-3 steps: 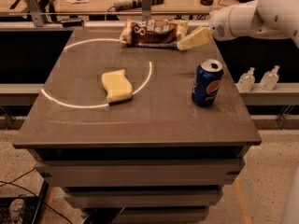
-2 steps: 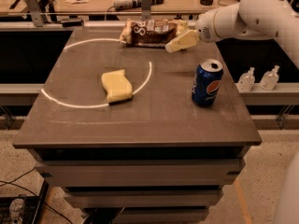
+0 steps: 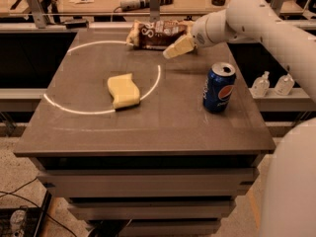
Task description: Move brown chip bag near pepsi can
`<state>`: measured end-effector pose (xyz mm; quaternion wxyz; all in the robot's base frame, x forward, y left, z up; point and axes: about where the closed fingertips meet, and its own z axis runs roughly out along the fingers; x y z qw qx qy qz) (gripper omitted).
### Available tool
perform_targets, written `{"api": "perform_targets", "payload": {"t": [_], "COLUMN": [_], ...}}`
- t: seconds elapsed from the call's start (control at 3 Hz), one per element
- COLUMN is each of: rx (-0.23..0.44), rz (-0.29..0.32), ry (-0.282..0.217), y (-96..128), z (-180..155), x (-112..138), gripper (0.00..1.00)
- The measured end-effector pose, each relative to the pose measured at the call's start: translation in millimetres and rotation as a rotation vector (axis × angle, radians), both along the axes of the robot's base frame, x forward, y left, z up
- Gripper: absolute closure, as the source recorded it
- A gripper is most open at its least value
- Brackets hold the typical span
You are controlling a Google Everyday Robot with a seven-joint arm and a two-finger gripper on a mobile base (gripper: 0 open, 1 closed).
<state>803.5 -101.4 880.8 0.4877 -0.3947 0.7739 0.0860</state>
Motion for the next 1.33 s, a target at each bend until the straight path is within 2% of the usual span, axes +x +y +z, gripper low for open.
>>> {"api": "perform_targets", "payload": {"t": [0.67,1.0,1.33], "rx": [-0.057,-0.071,-0.079], "rz": [-0.088,-0.131,-0.138], "ry": [-0.019,-0.005,0.013], "y": [-12,-27,-36], "z": [-25,-34,-38], "x": [54,71,80], "gripper": [0.0,0.17,0.41]}}
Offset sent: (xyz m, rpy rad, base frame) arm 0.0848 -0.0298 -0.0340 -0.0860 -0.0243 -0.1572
